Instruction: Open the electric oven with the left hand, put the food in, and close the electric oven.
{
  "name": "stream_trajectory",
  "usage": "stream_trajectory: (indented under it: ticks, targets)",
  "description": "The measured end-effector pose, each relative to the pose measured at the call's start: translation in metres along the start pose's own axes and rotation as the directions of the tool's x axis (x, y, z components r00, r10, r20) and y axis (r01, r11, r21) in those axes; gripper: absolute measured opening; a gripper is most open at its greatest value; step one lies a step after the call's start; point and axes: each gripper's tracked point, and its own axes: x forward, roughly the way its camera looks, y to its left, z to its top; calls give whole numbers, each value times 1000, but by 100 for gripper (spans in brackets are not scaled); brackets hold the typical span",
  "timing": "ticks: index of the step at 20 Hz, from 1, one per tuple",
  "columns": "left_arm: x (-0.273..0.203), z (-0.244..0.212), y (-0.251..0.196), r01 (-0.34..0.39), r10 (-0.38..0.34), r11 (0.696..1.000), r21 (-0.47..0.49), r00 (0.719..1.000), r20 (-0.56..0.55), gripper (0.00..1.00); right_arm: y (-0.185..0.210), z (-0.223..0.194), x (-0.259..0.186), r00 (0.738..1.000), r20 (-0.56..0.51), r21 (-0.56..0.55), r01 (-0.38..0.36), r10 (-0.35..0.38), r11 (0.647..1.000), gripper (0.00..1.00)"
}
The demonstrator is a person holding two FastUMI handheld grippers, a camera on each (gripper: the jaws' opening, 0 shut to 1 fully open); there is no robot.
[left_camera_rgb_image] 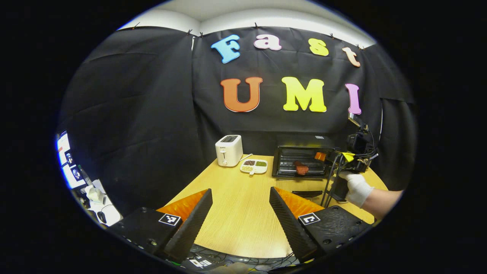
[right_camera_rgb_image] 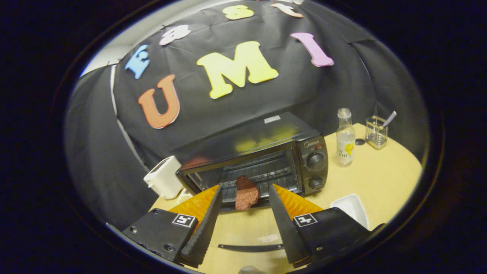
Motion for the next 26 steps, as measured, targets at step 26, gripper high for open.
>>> stream_trajectory:
  ticks: [26]
  targets:
    - [61, -82, -191, 126, -123, 990, 62, 991, -55, 97, -188, 137, -286, 994, 77, -325, -44, 73, 945, 96]
